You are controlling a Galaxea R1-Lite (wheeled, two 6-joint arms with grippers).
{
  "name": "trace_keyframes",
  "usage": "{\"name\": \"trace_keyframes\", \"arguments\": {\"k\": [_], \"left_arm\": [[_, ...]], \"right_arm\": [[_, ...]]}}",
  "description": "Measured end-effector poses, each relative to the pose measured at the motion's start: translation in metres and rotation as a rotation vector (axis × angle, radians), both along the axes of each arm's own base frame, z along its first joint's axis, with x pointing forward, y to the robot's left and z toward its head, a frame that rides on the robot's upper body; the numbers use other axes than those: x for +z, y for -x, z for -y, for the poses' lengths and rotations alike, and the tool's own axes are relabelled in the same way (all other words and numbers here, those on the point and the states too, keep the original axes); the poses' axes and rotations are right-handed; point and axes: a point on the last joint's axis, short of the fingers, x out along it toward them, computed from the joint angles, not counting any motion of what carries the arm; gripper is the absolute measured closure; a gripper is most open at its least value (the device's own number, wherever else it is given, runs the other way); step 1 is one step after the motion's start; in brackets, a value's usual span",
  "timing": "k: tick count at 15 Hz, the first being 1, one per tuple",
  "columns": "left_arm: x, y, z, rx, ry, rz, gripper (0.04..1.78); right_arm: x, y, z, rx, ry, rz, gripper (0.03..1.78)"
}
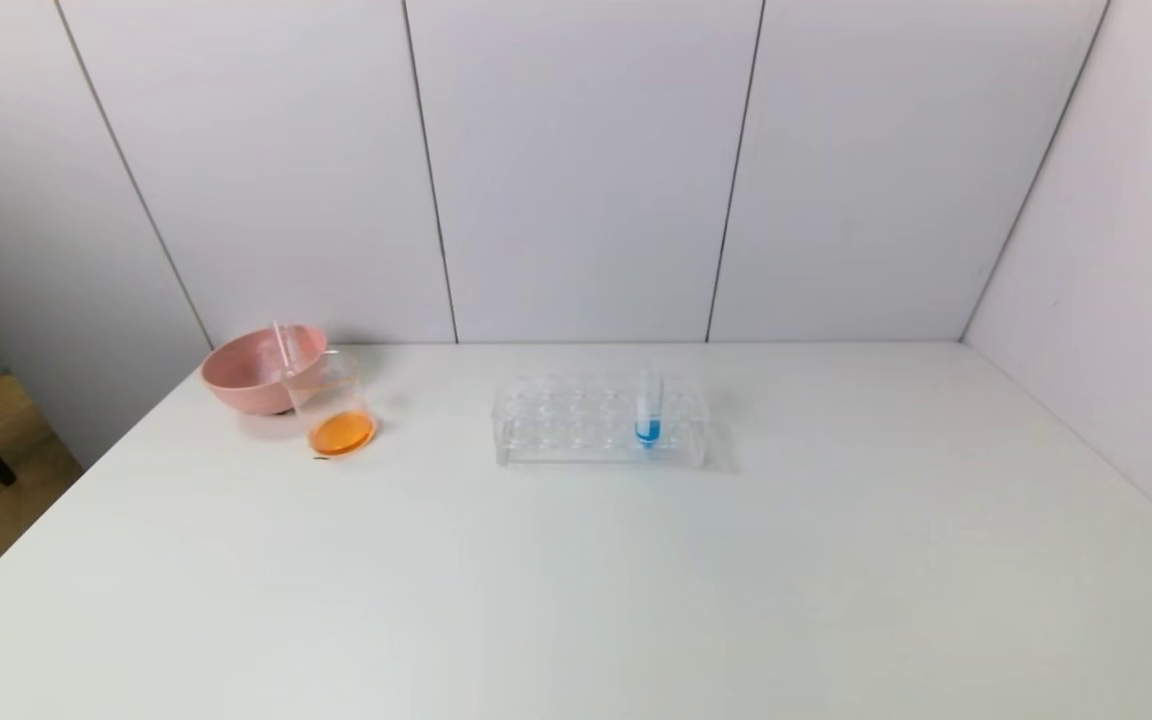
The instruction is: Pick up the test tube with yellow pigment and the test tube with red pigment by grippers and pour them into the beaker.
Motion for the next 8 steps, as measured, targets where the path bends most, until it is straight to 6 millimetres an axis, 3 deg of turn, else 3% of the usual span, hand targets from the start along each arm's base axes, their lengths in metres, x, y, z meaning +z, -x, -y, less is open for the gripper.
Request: {"name": "trace_keyframes", "arguments": {"k": [5, 8], "left_arm": [[-0.028, 0.089, 0.003, -0.054, -0.074, 0.218, 0.06], [-0.048, 0.127, 0.004, -0.003, -0.229, 0.378, 0.06]], "right_arm": [[0.000, 0.000, 0.000, 0.000, 0.000, 0.000, 0.11], [0.000, 0.000, 0.000, 0.000, 0.000, 0.000, 0.11]]}}
